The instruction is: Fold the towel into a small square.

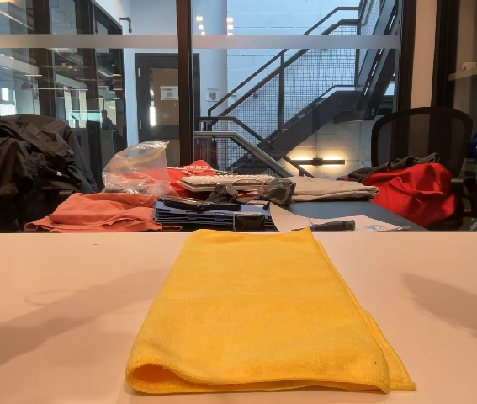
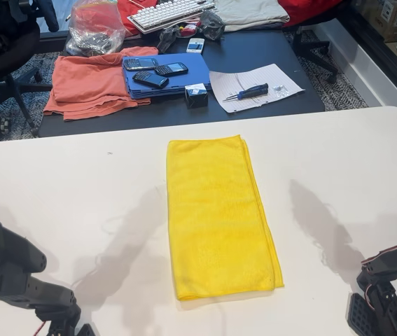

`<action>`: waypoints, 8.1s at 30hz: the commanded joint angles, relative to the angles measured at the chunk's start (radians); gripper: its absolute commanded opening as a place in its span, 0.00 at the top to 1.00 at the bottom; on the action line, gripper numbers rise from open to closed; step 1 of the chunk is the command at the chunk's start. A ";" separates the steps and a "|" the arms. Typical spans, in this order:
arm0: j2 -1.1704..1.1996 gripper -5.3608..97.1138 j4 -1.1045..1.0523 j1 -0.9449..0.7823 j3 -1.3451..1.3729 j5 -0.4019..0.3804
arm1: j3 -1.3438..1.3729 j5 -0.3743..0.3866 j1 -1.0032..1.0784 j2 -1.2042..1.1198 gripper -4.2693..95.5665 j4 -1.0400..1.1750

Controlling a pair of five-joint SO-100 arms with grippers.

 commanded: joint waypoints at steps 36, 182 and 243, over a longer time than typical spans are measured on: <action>-0.005 0.95 0.002 0.000 -0.002 0.000 | 0.002 0.002 0.000 -0.005 0.85 0.000; -0.026 0.74 1.218 0.015 0.591 -0.770 | 1.399 0.117 1.703 0.028 0.97 1.313; -0.012 0.74 1.368 0.014 0.577 -0.693 | 1.401 0.647 0.480 -0.453 0.97 0.532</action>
